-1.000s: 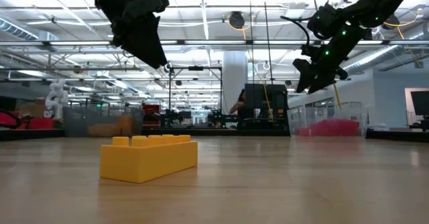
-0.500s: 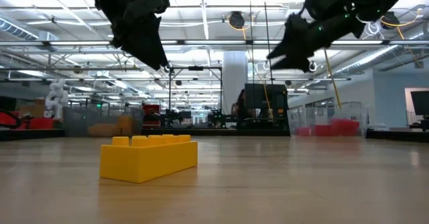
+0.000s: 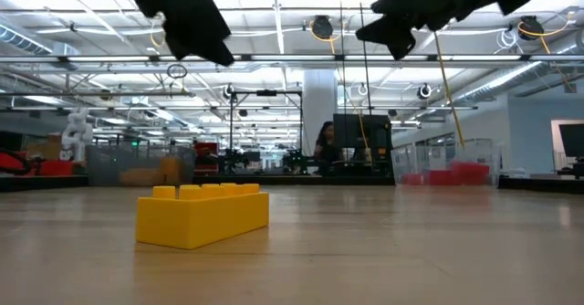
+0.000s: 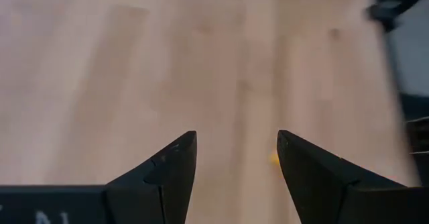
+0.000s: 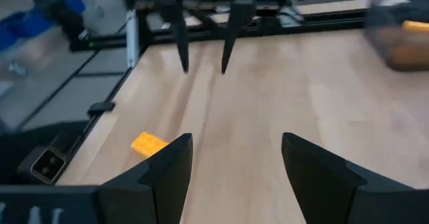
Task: Sort & place blocks by color
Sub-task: Put the yellow gamepiece into the black bin
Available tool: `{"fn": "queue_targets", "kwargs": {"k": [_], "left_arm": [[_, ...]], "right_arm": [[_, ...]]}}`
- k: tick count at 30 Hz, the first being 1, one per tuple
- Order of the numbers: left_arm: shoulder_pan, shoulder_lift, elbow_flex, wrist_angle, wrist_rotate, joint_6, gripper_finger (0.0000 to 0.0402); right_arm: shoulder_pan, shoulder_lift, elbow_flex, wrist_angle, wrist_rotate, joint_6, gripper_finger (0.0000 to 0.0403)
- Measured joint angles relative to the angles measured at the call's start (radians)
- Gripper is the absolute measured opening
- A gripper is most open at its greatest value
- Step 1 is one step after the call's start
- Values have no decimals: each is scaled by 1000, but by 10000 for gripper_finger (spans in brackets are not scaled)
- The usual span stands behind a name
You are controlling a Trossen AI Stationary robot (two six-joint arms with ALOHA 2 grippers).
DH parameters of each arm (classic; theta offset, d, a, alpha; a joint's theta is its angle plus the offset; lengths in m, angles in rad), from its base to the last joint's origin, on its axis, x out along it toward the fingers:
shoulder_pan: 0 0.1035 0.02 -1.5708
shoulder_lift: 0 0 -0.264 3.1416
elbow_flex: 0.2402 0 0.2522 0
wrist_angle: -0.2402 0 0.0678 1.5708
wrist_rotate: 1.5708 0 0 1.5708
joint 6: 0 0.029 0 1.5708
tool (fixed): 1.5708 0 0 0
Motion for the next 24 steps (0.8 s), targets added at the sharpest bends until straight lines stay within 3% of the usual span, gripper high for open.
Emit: {"fn": "queue_targets", "kwargs": {"k": [6, 8, 17, 24], "left_arm": [[-116, 6, 0, 26, -4, -334, 209], [-152, 19, 0, 59, -32, -375, 209], [-237, 30, -2, 335, -37, -167, 209], [-223, 30, -1, 359, -52, -56, 209]], "right_arm": [[168, 71, 0, 44, 129, -20, 219], [200, 101, 0, 79, 154, -21, 219], [270, 234, 0, 229, 152, -41, 219], [284, 291, 0, 244, 153, -16, 219]]}}
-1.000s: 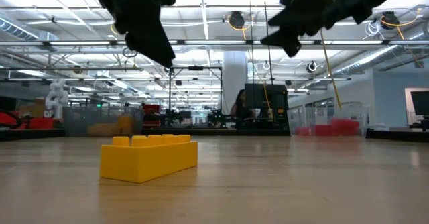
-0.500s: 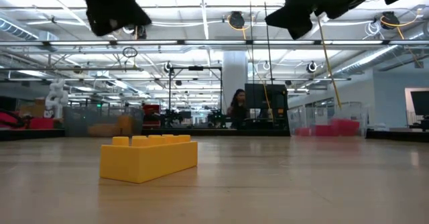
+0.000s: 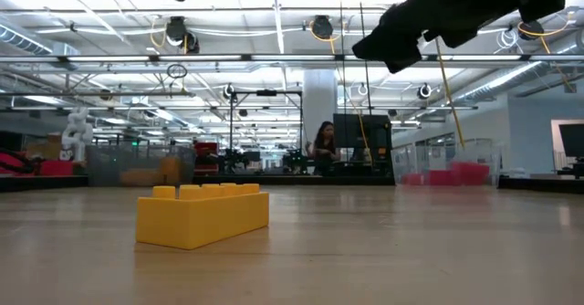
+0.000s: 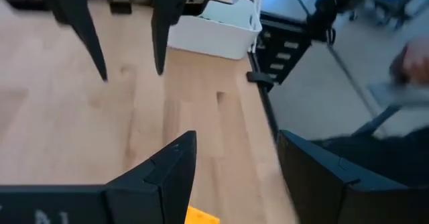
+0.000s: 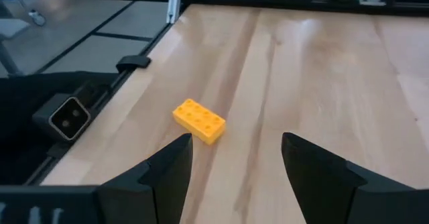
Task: Sort & place blocks by color
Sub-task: Put the yellow gamepiece into the black bin
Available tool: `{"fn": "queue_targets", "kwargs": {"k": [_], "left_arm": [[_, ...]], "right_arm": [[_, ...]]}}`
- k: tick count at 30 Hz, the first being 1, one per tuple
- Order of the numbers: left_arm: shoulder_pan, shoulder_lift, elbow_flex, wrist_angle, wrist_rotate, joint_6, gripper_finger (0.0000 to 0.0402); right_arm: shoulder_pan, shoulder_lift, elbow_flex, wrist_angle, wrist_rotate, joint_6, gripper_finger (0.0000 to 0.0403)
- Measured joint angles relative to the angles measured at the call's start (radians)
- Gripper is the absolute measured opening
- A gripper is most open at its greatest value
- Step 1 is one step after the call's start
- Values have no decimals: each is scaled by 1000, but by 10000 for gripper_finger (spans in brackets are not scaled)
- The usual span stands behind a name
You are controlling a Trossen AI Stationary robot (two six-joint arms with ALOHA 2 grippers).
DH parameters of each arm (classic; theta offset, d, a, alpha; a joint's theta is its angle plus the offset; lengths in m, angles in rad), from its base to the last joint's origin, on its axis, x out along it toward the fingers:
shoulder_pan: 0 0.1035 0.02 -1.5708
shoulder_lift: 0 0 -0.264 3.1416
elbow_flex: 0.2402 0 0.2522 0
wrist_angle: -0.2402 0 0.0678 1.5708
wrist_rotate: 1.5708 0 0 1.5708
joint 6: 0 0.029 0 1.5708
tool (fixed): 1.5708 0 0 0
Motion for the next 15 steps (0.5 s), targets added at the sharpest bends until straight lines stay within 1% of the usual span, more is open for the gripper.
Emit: {"fn": "queue_targets", "kwargs": {"k": [2, 4, 6, 9, 13, 15], "left_arm": [[0, 0, 0, 0, -3, 98, 209], [-1, 0, 0, 5, -40, 177, 209], [-1, 0, 0, 21, -99, 155, 209], [9, 19, 0, 48, -126, 20, 209], [5, 54, 1, 11, -125, -244, 209], [4, 83, 1, -45, -117, -360, 209]], "right_arm": [[9, 6, 0, 12, 0, 5, 219], [19, 11, 0, 29, 0, 6, 219], [34, 13, 0, 36, 0, 6, 219], [57, 12, 0, 46, 0, 6, 219], [80, 12, 0, 64, 0, 3, 219], [84, 12, 0, 67, 0, 2, 219]]}}
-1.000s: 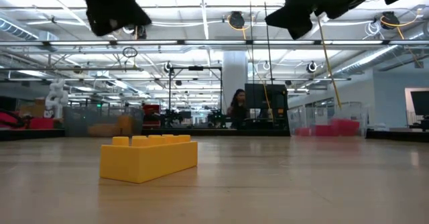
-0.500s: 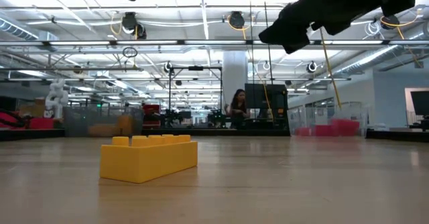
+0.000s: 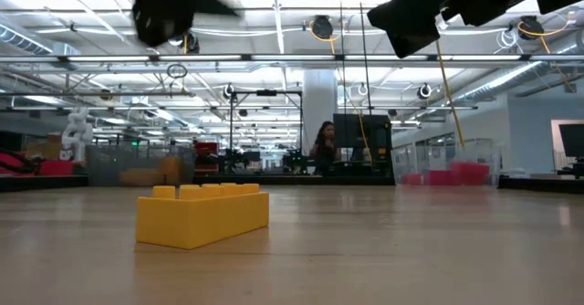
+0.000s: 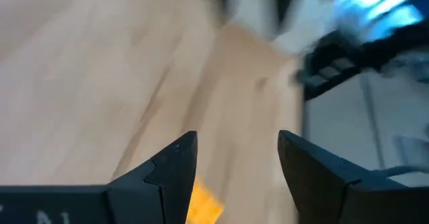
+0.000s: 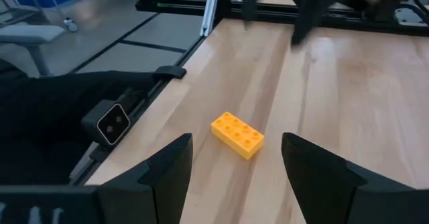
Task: Sort & place blocks by color
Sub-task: Put the yellow gamepiece into the black bin
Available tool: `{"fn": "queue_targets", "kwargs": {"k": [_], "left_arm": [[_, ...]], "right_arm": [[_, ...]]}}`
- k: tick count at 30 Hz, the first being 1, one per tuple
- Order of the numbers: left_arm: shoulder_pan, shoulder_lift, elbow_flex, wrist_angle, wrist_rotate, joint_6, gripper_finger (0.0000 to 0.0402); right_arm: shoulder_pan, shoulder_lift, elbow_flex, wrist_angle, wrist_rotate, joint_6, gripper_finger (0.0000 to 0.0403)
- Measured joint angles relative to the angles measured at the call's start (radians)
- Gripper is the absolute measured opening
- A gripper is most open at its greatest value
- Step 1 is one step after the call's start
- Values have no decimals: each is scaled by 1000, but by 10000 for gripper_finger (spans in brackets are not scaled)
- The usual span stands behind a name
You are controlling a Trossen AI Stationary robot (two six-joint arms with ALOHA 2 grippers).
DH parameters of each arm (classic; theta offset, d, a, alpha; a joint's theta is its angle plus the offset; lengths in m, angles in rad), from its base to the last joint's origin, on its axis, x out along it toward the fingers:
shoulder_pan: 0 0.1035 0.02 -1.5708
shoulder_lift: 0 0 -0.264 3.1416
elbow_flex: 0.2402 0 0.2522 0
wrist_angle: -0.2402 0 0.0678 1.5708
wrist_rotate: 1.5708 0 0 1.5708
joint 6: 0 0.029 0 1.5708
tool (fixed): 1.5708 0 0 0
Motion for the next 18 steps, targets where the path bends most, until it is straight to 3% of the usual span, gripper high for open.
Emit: {"fn": "queue_targets", "kwargs": {"k": [4, 11, 18], "left_arm": [[-8, 74, -2, -61, 5, -175, 209], [-32, 126, 0, -13, 46, -281, 212], [-39, 132, 0, -61, 60, -386, 269]], "right_arm": [[0, 0, 0, -2, 0, -3, 219], [-7, 0, 0, -9, 0, -89, 219], [-31, 0, 0, -9, 0, -125, 219]]}}
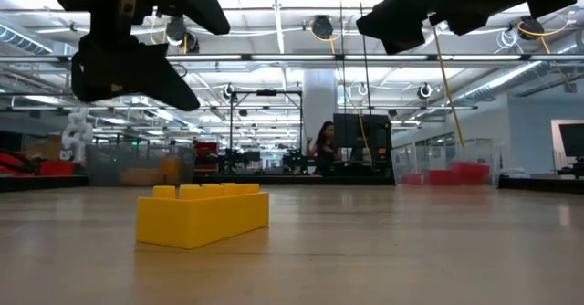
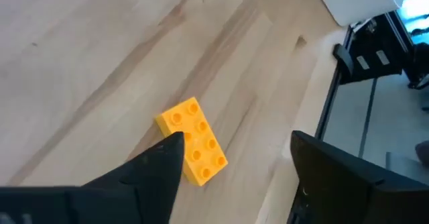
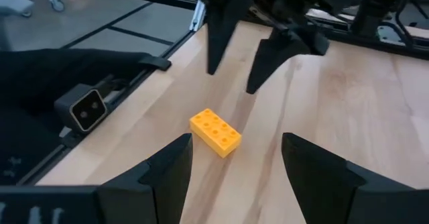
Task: Sort & place blocks by color
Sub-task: Put the yellow gamepiece into the black bin
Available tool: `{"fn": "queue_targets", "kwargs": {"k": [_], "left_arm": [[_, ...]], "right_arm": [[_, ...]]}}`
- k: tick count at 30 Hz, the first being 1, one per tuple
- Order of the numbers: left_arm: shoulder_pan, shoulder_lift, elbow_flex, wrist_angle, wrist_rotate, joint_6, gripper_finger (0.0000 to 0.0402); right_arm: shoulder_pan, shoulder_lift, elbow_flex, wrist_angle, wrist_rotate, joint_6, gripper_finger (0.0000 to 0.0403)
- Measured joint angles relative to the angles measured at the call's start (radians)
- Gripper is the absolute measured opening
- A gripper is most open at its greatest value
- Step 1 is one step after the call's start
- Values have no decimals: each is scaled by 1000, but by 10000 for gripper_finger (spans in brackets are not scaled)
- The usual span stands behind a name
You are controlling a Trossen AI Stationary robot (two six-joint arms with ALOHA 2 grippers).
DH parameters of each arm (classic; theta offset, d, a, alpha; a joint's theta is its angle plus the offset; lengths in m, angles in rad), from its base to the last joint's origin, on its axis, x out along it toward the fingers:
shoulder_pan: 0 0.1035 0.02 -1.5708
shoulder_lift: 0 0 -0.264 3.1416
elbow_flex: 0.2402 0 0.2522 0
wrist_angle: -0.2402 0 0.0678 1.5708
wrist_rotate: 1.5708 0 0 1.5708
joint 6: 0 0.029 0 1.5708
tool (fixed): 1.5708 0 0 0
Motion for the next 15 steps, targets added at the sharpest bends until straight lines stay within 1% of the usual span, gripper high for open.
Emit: {"fn": "queue_targets", "kwargs": {"k": [5, 8, 11, 15], "left_arm": [[-5, 37, 0, 11, -4, -40, 323], [-5, 74, 0, 7, -5, -91, 346], [2, 108, 0, 11, 8, -151, 355], [12, 129, 0, 22, 17, -181, 353]], "right_arm": [[-10, 0, -1, 0, 0, -33, 219], [-13, 0, -1, 0, 0, -34, 219], [-13, 0, -1, 0, 0, -37, 219], [-12, 0, -1, 0, 0, -37, 219]]}}
